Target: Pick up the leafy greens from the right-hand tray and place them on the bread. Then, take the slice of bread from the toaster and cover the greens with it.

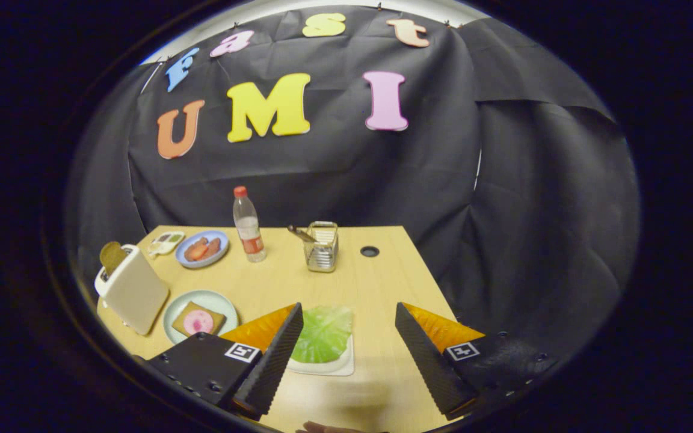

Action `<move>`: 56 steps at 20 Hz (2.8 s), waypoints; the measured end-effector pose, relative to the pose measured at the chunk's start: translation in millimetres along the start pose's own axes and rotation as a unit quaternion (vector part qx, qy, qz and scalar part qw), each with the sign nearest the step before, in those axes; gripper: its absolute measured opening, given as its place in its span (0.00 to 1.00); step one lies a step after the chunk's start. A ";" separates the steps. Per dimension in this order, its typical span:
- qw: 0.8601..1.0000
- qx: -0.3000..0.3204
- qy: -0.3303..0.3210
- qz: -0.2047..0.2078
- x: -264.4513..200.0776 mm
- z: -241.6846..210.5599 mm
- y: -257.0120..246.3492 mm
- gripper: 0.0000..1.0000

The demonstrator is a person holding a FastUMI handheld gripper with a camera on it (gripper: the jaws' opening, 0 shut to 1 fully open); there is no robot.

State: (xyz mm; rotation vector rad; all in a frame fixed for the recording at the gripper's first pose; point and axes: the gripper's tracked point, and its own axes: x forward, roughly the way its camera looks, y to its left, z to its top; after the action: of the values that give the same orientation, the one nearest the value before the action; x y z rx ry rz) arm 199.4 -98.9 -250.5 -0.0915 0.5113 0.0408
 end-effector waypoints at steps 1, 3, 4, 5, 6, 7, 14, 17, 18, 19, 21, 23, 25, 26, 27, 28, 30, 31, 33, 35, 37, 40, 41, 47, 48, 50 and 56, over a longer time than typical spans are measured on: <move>1.000 -0.005 0.016 0.006 16.8 -8.1 0.0 0.96; 0.999 -0.010 0.044 0.026 47.3 -23.8 2.5 0.96; 0.998 -0.009 0.058 0.031 59.9 -28.5 3.5 0.96; 0.997 -0.010 0.071 0.029 75.0 -34.5 1.5 0.96; 0.996 -0.007 0.084 0.032 88.4 -39.4 3.0 0.96; 0.994 -0.005 0.101 0.033 100.8 -45.6 4.8 0.96; 0.984 0.007 0.175 0.043 147.3 -74.2 11.7 0.74; 0.980 0.006 0.192 0.051 154.3 -80.1 16.0 0.63; 0.978 0.006 0.199 0.059 155.9 -81.8 20.2 0.58; 0.977 0.004 0.205 0.060 156.0 -84.0 20.9 0.52; 0.977 -0.009 0.206 0.056 157.2 -83.6 21.8 0.42; 0.979 -0.020 0.197 0.049 155.5 -78.3 23.3 0.38; 0.981 -0.034 0.187 0.038 154.1 -77.4 22.6 0.37; 0.982 -0.042 0.180 0.032 154.8 -75.2 22.9 0.38; 0.983 -0.046 0.177 0.028 156.8 -73.9 23.0 0.21; 0.982 -0.049 0.181 0.031 154.9 -75.5 26.3 0.04; 0.980 -0.061 0.187 0.027 153.9 -78.8 25.7 0.06; 0.981 -0.057 0.185 0.024 153.6 -77.6 23.6 0.06; 0.982 -0.047 0.182 0.023 147.6 -75.3 23.5 0.00; 0.984 -0.042 0.168 0.031 134.9 -68.2 29.0 0.00; 0.988 -0.040 0.148 0.036 118.4 -55.7 34.3 0.00; 0.990 -0.039 0.125 0.042 91.3 -43.8 46.1 0.00; 0.991 -0.038 0.121 0.048 82.1 -42.1 53.3 0.00; 0.994 -0.048 0.094 0.042 30.7 -31.8 88.9 0.00; 0.994 -0.049 0.090 0.045 21.2 -28.2 98.4 0.00; 0.994 -0.049 0.083 0.053 3.1 -20.9 121.3 0.00; 0.990 -0.062 0.086 0.094 -38.8 -11.2 207.7 0.00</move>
State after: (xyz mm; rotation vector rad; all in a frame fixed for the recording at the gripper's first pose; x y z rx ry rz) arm 147.3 106.0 -257.2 -0.1700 0.6891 0.2521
